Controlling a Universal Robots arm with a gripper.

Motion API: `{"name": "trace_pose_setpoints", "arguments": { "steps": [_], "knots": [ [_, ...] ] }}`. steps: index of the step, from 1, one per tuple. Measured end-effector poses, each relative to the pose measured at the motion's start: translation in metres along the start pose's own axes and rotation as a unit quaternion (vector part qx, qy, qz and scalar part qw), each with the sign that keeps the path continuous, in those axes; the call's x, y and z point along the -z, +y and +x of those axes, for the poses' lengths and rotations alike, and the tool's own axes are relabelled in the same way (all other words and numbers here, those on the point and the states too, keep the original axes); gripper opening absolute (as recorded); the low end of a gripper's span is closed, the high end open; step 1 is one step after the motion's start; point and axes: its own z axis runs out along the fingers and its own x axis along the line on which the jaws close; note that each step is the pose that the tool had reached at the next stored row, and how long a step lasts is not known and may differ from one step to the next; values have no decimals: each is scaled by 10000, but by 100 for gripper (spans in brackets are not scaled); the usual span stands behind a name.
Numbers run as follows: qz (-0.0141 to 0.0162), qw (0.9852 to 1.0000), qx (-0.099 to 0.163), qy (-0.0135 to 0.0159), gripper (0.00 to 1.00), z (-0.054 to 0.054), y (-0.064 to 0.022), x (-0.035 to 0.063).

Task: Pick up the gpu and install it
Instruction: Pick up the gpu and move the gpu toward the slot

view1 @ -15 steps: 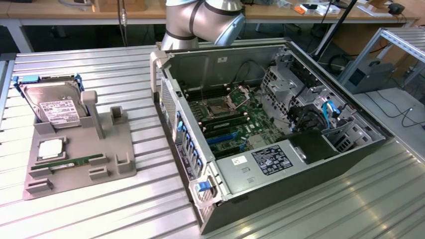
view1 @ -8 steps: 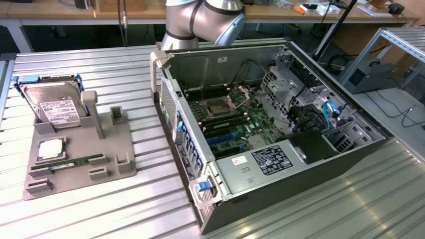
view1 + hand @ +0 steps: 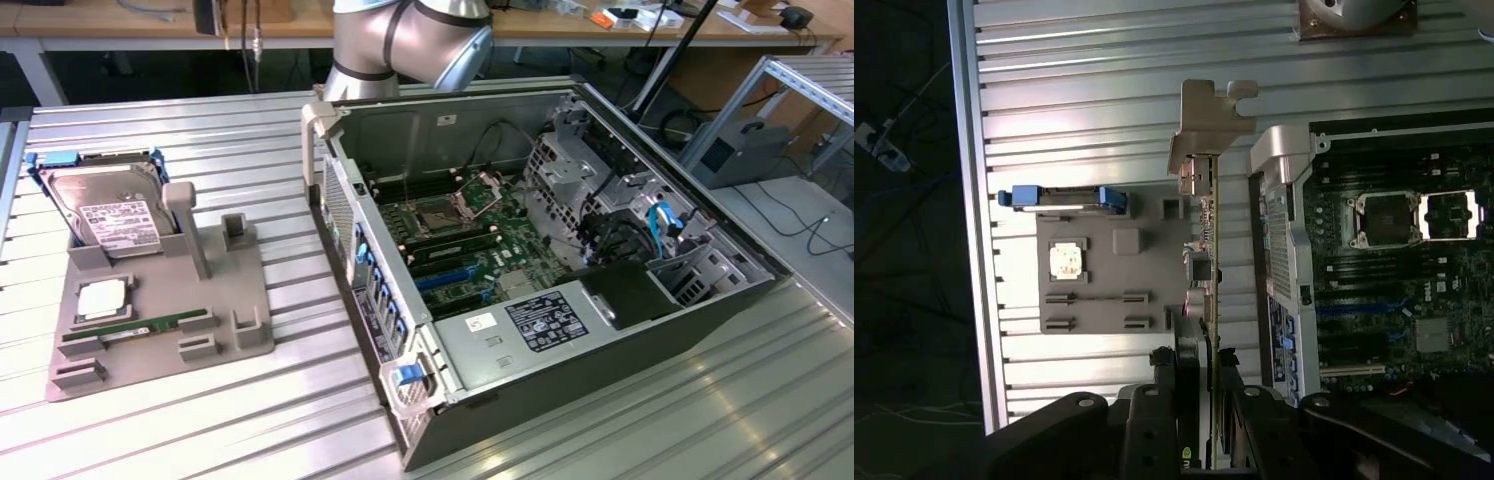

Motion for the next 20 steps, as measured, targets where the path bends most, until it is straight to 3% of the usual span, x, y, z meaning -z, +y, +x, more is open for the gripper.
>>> {"name": "trace_pose_setpoints", "arguments": {
  "steps": [5, 7, 10, 18, 20],
  "knots": [
    [7, 9999, -4, 106, 27, -156, 9, -44],
    [9, 9999, -5, 129, 27, -190, 10, -54],
    [14, 9998, -7, 200, 27, -305, 17, -83],
    [21, 9996, -11, 288, 27, -459, 28, -116],
    [23, 9995, -11, 324, 27, -531, 32, -127]
  ]
}}
